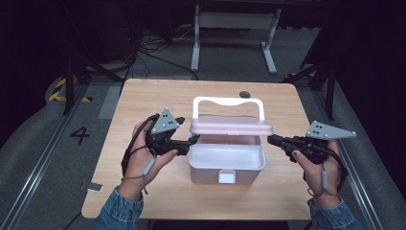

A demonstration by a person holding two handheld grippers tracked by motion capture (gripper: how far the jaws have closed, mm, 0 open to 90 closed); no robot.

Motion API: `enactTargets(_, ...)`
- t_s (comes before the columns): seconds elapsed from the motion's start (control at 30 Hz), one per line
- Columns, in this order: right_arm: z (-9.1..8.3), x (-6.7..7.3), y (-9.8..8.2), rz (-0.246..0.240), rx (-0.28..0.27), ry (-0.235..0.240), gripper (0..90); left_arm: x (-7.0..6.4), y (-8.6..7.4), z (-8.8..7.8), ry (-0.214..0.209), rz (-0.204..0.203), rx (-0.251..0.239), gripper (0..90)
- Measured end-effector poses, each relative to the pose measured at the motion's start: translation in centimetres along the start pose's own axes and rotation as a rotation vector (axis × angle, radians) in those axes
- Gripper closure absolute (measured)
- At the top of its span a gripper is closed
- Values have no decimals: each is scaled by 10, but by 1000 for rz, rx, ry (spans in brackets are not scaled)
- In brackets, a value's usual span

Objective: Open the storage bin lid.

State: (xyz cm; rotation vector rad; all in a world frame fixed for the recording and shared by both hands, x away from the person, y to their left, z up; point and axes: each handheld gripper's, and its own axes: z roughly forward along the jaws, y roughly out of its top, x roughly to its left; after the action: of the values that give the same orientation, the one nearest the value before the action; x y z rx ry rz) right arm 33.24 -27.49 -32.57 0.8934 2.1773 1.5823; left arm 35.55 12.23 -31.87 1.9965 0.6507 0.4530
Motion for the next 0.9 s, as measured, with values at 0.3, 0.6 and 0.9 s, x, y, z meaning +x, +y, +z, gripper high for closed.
enactTargets(0.3,2,1,-1,3,5,0,900,-8,8,13,26,26,-47,326)
enactTargets(0.6,1,0,-1,-4,0,-4,900,-7,13,21,29,27,-82,363)
enactTargets(0.9,-1,0,-2,-3,-5,-14,900,-7,13,24,31,56,-94,405)
